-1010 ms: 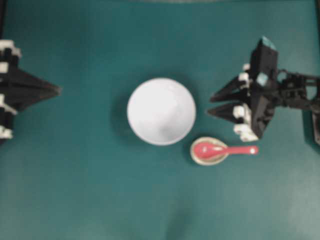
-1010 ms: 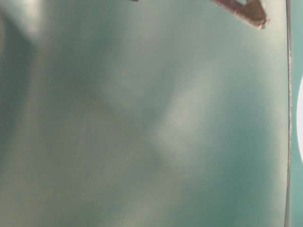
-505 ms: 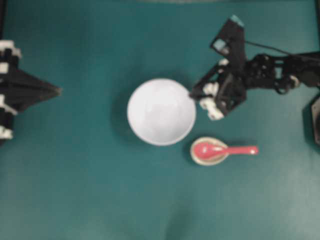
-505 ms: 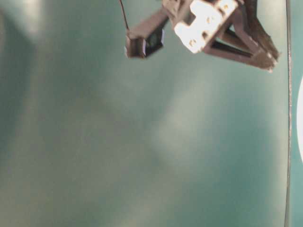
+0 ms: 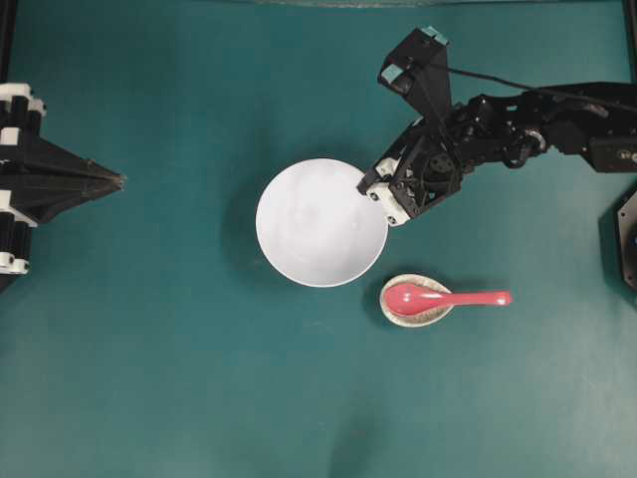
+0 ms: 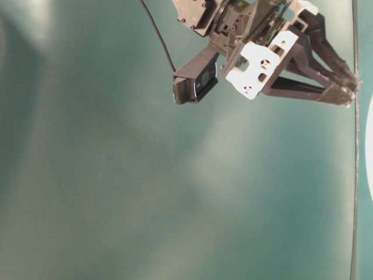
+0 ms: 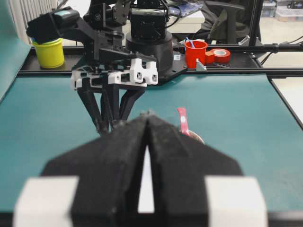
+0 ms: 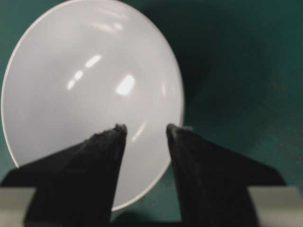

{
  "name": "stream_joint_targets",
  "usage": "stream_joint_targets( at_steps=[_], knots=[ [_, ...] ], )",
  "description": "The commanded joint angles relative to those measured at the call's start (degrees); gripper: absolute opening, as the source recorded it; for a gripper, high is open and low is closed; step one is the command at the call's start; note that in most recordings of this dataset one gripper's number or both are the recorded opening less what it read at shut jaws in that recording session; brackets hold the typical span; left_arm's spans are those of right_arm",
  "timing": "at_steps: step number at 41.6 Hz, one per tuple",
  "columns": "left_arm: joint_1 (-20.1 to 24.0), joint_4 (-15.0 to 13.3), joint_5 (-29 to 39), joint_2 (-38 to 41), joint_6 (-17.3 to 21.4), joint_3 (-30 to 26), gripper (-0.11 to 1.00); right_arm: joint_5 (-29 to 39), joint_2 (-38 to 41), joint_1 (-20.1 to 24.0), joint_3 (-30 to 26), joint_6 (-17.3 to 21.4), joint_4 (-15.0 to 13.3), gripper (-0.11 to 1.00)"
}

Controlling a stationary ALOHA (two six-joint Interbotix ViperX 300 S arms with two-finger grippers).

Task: Scoop the yellow hexagonal prism block from the bowl with a spoon using the right arm.
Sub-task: 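Move the right gripper to the white bowl's rim and grip it, then drag the white bowl rightward, uncovering the yellow block on the table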

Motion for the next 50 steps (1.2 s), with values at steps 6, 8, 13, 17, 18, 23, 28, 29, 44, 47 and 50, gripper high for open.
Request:
stream_joint_targets(
  at_steps=[6, 8, 13, 17, 18, 23, 28, 29, 44, 47, 50],
  knots=[
    [0.0, 0.2, -0.3, 0.4, 0.1, -1.1, 0.00, 1.1, -0.2, -0.4, -1.3, 3.2, -1.8, 0.45],
    [0.0, 0.1, -0.3, 0.4, 0.1, -1.1, 0.00, 1.5, 0.2, -0.4, -1.3, 4.2, -2.5, 0.45],
    [0.0, 0.1, -0.3, 0.4, 0.1, -1.1, 0.00, 2.7, 1.2, -0.4, -1.5, 6.1, -4.0, 0.45],
    [0.0, 0.1, -0.3, 0.4, 0.1, -1.1, 0.00, 3.0, 1.8, -0.4, -1.8, 7.0, -4.7, 0.45],
    [0.0, 0.1, -0.3, 0.5, 0.1, -1.1, 0.00, 3.0, 1.9, -0.4, -1.8, 7.2, -4.8, 0.45],
    [0.0, 0.2, -0.4, 0.4, 0.1, -1.1, 0.00, 3.2, 2.8, -0.4, -1.8, 7.6, -5.0, 0.45],
    [0.0, 0.2, -0.3, 0.4, 0.1, -1.1, 0.00, 3.3, 3.6, -0.4, -1.9, 7.6, -5.0, 0.45],
    [0.0, 0.1, -0.3, 0.4, 0.1, -1.1, 0.00, 3.3, 3.7, -0.4, -1.9, 7.6, -5.0, 0.45],
    [0.0, 0.1, -0.3, 0.5, 0.2, -1.1, 0.00, 3.3, 4.0, -0.4, -2.1, 7.6, -5.4, 0.34],
    [0.0, 0.2, -0.2, 0.5, 0.2, -1.1, 0.00, 3.3, 3.9, -0.4, -2.1, 7.5, -5.7, 0.23],
    [0.0, 0.1, 0.0, 0.4, 0.2, -1.1, 0.00, 3.3, 4.0, -0.4, -2.1, 7.6, -6.0, 0.13]
  ],
)
